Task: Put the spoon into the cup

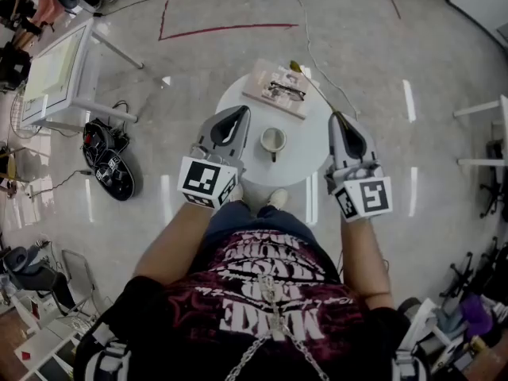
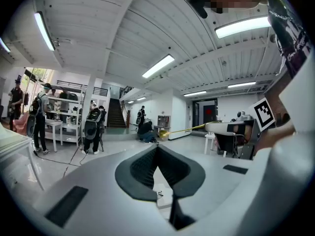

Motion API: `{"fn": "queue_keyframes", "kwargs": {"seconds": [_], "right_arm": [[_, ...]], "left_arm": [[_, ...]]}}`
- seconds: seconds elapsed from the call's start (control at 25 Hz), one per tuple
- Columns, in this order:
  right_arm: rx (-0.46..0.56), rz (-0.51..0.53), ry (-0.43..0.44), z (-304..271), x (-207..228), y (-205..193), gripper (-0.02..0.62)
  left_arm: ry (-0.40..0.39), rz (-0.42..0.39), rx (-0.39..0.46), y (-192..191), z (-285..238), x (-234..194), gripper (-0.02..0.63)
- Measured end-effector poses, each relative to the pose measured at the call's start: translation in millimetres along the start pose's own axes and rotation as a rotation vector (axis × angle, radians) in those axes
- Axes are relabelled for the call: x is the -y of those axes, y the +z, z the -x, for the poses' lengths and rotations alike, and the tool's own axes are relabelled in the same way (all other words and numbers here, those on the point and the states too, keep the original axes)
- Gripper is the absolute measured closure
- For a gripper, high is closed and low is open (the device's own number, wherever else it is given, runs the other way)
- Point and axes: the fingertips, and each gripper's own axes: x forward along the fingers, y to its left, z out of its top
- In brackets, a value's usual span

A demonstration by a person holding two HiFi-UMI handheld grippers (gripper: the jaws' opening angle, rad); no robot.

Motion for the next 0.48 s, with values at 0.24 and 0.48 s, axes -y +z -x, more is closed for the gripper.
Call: {"fn": "queue_keyframes", "kwargs": {"seconds": [0.24, 0.48], "right_arm": [[-0.025, 0.007, -0.033, -19.8, -5.7, -6.1, 0.560], [-0.093, -0.016, -0.044, -19.4, -12.1, -32.6, 0.560]], "left_arm": [[-0.040, -0.025, 0.030, 9.0, -27.8, -12.0, 0.578], [-0.042, 0.037, -0.020, -22.9, -32.0, -23.6, 0.578]]}}
